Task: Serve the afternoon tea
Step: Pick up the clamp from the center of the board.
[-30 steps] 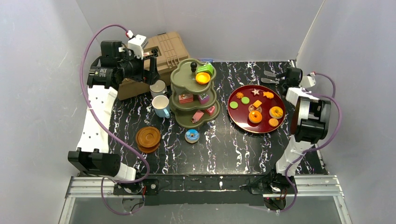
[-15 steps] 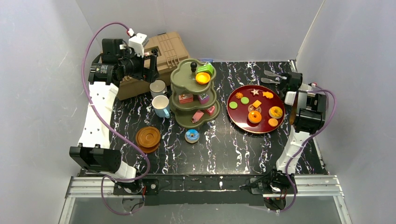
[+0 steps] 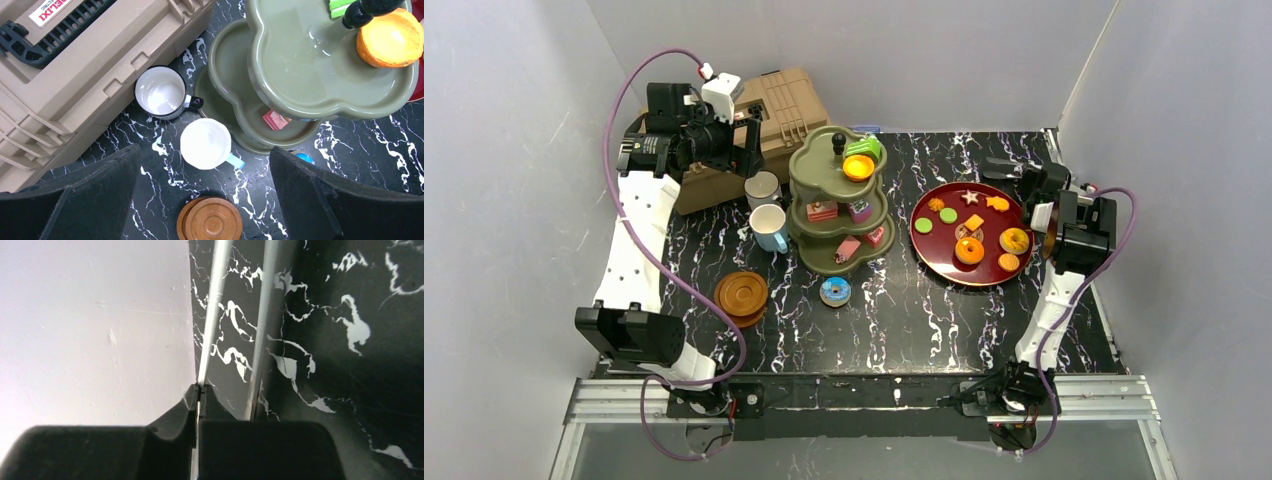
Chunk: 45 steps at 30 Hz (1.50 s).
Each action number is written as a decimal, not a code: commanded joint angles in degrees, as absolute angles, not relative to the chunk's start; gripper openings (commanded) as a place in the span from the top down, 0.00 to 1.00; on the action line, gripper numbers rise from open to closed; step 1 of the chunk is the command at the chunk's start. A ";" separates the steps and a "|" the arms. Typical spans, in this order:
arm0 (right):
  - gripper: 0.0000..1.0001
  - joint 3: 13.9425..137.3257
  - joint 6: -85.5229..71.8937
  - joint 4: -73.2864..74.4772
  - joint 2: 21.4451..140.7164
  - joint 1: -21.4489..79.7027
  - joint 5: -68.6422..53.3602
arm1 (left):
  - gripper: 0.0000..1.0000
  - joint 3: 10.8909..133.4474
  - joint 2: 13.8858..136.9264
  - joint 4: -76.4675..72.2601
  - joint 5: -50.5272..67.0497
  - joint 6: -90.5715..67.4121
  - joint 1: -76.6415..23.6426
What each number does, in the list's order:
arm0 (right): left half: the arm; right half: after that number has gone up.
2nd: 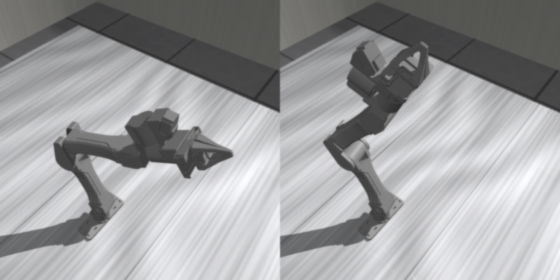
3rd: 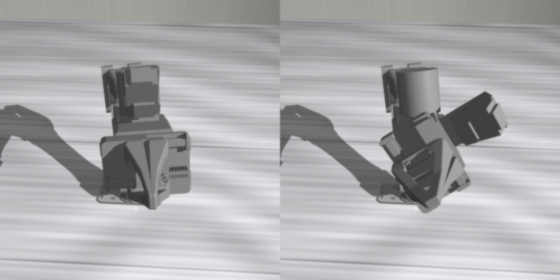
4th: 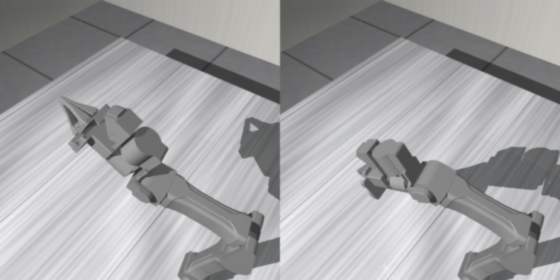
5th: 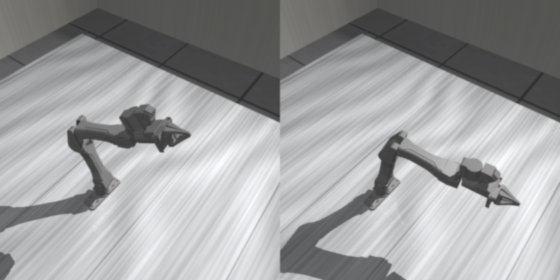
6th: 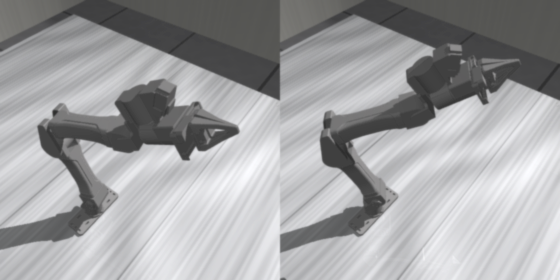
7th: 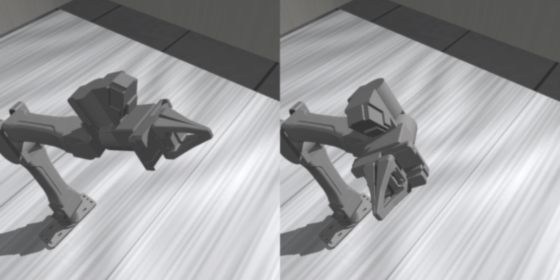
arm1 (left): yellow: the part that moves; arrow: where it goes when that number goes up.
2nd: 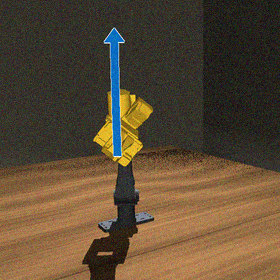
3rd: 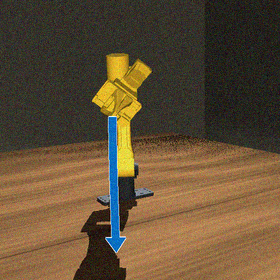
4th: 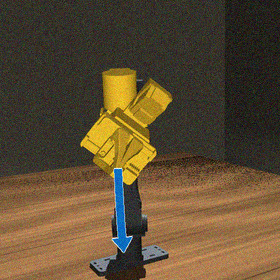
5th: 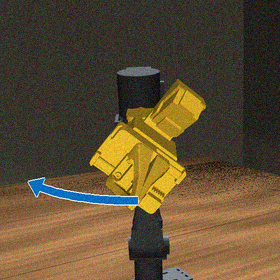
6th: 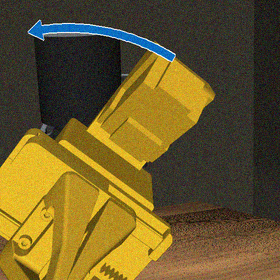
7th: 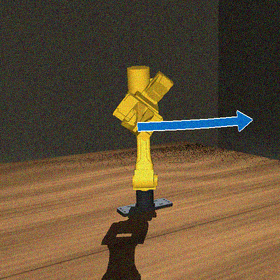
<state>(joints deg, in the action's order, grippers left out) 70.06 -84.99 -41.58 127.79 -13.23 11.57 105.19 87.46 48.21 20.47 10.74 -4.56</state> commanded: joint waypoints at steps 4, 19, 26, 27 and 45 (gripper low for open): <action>0.99 68.04 -83.85 -47.06 126.49 -12.70 7.14 | 0.02 108.17 86.85 49.47 20.77 11.05 -4.13; 0.99 70.60 -72.04 -51.66 116.97 -2.94 0.48 | 0.02 111.17 83.62 50.04 27.86 10.84 -4.14; 0.99 69.11 -64.33 -52.66 109.48 2.12 -4.89 | 0.02 111.31 82.70 49.90 35.55 11.50 -4.67; 0.99 68.43 -62.63 -52.72 107.99 2.59 -5.87 | 0.02 111.33 82.40 49.88 36.64 11.63 -5.34; 0.99 51.96 -38.56 -27.75 65.62 15.93 -10.84 | 0.02 92.48 75.66 30.39 33.78 9.12 -34.88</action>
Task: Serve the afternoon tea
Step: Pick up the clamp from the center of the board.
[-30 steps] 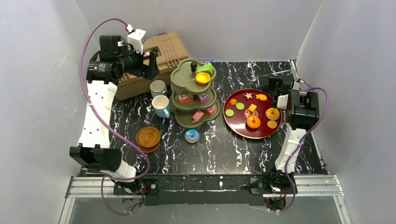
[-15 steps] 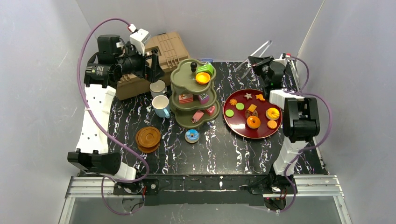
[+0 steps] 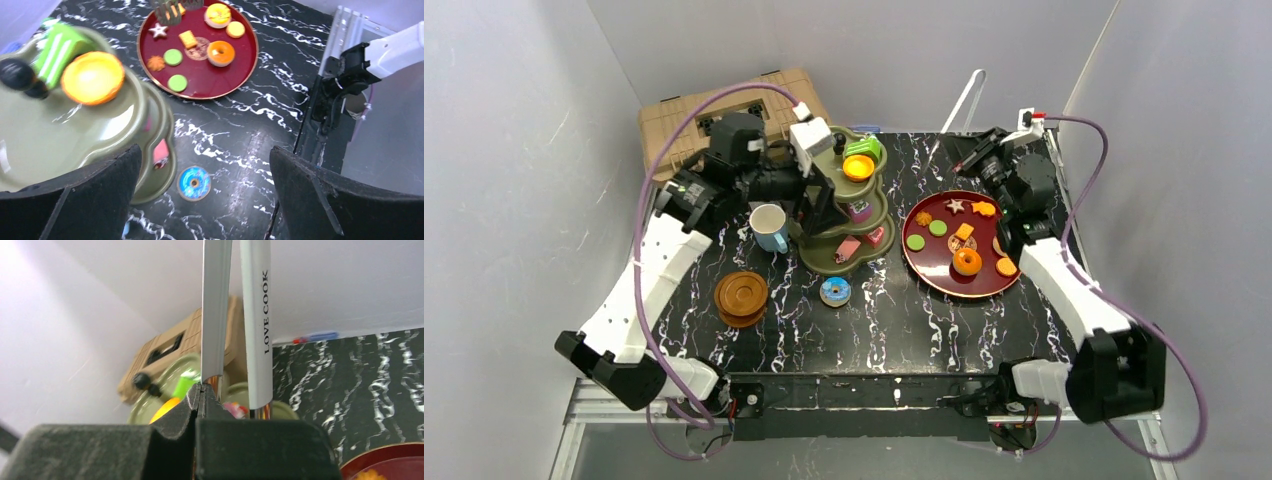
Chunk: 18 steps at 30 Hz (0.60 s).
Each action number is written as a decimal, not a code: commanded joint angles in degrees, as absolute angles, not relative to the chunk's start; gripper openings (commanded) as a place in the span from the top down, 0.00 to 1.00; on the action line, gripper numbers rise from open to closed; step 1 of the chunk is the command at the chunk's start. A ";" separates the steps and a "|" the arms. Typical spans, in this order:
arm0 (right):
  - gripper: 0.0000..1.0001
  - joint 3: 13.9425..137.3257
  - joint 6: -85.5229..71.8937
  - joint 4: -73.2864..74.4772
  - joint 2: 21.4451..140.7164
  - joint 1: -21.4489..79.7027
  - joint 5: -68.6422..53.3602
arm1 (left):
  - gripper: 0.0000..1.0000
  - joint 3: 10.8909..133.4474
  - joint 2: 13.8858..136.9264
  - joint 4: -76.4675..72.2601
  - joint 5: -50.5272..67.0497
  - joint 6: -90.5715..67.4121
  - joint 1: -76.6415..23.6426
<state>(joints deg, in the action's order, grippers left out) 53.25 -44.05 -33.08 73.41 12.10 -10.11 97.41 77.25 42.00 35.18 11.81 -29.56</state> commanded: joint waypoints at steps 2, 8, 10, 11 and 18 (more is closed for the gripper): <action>0.99 51.24 -37.65 -24.94 61.50 18.26 -10.40 | 0.02 90.85 76.34 27.23 31.21 9.29 -37.24; 0.99 50.74 -34.66 -17.44 51.36 24.91 -10.72 | 0.02 87.45 77.95 17.60 31.92 4.52 -39.74; 0.99 51.35 -33.94 -15.43 49.00 26.33 -11.22 | 0.02 86.73 78.02 14.66 32.31 1.85 -40.17; 0.99 51.51 -33.71 -14.87 47.97 26.89 -11.25 | 0.02 86.60 78.11 13.71 32.59 0.72 -40.36; 0.99 51.07 -37.01 -19.64 46.33 28.79 -13.32 | 0.02 86.85 78.58 9.06 33.11 -8.28 -43.56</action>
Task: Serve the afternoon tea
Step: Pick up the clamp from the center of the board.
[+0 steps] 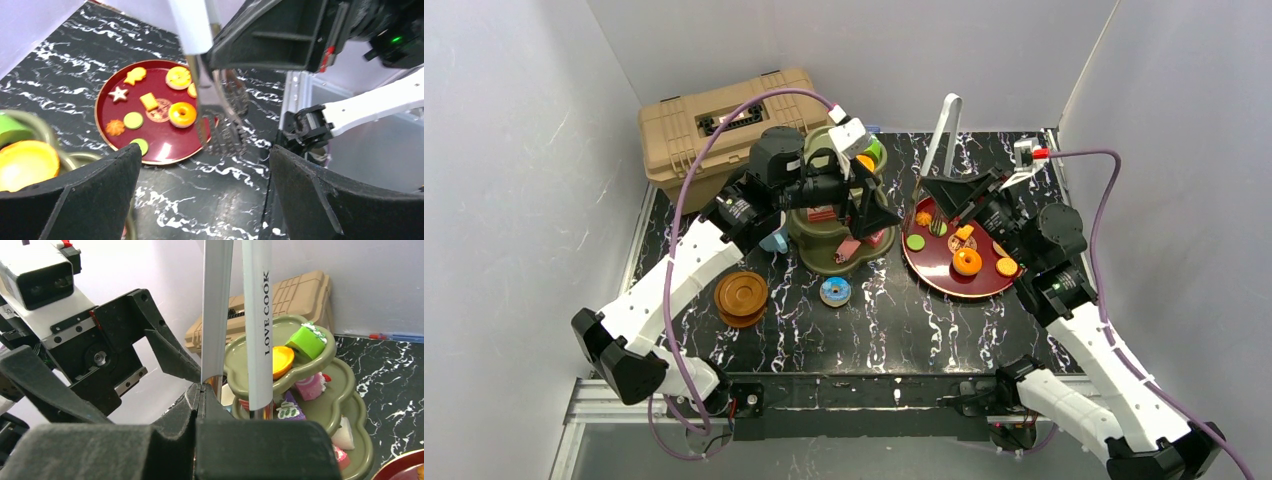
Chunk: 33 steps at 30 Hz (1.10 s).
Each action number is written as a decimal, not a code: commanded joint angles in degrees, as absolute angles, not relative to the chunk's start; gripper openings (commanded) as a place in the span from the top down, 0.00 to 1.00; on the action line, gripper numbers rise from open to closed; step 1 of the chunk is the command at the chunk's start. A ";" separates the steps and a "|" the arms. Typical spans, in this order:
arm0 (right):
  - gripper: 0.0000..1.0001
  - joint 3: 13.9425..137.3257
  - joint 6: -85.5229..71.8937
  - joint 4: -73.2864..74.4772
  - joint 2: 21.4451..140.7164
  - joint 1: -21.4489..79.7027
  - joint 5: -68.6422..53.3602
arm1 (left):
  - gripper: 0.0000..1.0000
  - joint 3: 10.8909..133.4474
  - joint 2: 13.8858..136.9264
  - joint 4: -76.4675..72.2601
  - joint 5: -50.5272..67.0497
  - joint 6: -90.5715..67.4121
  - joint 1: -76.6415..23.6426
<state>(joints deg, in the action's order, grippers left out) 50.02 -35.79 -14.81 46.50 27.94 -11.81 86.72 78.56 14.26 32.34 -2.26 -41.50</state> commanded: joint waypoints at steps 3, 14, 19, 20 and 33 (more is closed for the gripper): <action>0.99 51.83 -37.59 -21.52 46.91 29.70 -13.73 | 0.02 85.86 78.57 7.10 32.01 -10.15 -44.20; 0.99 50.88 -39.56 -28.19 49.19 36.89 -11.10 | 0.11 84.82 80.33 4.31 33.91 -10.05 -44.36; 0.99 50.42 -40.37 -29.79 50.35 39.80 -10.27 | 0.23 84.13 79.75 2.98 32.85 -8.45 -44.32; 0.99 50.33 -40.57 -29.87 50.62 40.38 -9.98 | 0.29 84.04 79.64 2.88 32.71 -8.05 -44.30; 0.48 53.62 -41.34 -18.97 49.91 41.44 -6.44 | 0.91 81.18 75.87 5.00 29.55 -2.79 -44.30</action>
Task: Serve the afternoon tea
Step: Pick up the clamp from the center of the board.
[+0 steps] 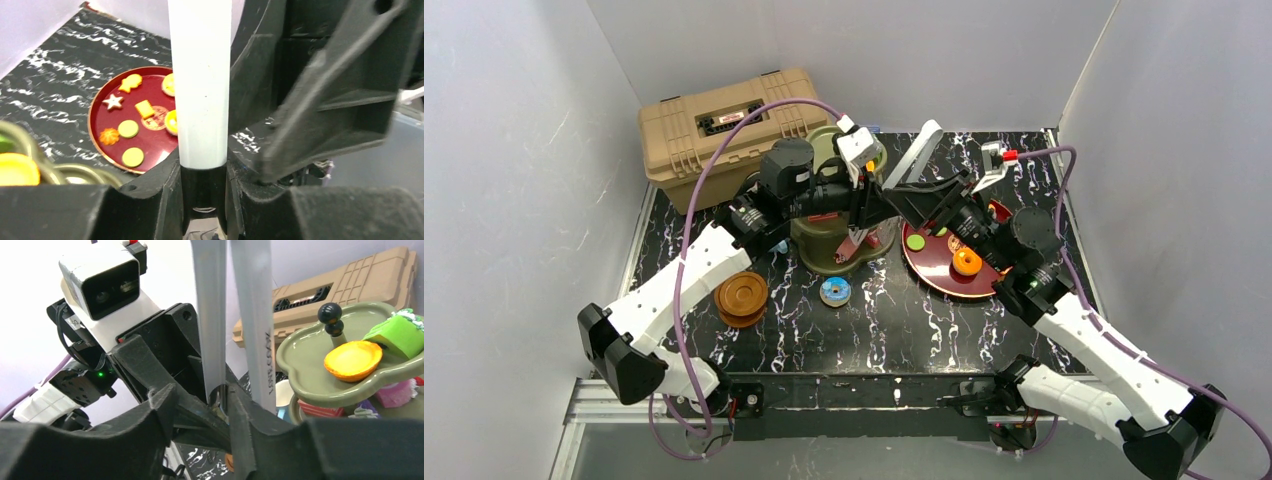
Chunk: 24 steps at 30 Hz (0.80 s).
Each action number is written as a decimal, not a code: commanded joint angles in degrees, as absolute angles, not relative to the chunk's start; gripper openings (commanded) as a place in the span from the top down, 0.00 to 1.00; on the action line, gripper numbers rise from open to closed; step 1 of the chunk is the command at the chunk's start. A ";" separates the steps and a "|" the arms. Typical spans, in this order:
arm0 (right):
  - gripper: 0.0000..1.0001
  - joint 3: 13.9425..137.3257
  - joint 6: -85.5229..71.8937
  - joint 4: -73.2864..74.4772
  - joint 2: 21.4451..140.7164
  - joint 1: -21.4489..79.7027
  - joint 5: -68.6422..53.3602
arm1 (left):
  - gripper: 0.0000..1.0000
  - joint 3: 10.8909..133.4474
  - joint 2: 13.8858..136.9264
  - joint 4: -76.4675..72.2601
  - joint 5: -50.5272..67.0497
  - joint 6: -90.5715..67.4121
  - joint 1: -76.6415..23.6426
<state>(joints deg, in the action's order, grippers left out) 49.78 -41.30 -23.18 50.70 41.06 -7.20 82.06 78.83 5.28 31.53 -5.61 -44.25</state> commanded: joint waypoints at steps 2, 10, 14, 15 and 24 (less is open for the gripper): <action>0.36 57.12 -40.21 -12.54 49.64 41.46 -5.96 | 0.92 80.44 75.40 4.72 28.26 -0.48 -44.30; 0.02 73.00 -36.30 20.30 49.48 41.48 0.47 | 0.97 76.54 74.41 -0.48 21.36 15.03 -44.31; 0.02 77.77 -36.30 27.77 52.42 41.48 3.91 | 0.97 76.62 74.45 -2.34 21.26 17.19 -44.34; 0.02 77.44 -36.61 26.81 52.66 41.48 4.17 | 0.97 76.78 74.53 -2.38 21.69 17.55 -44.38; 0.02 76.45 -37.23 17.83 56.95 41.48 5.39 | 0.97 76.36 73.93 -1.62 23.94 21.61 -44.94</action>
<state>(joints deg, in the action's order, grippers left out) 75.99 -37.45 22.31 55.59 41.32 4.21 76.38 77.10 0.30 22.44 18.28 -44.36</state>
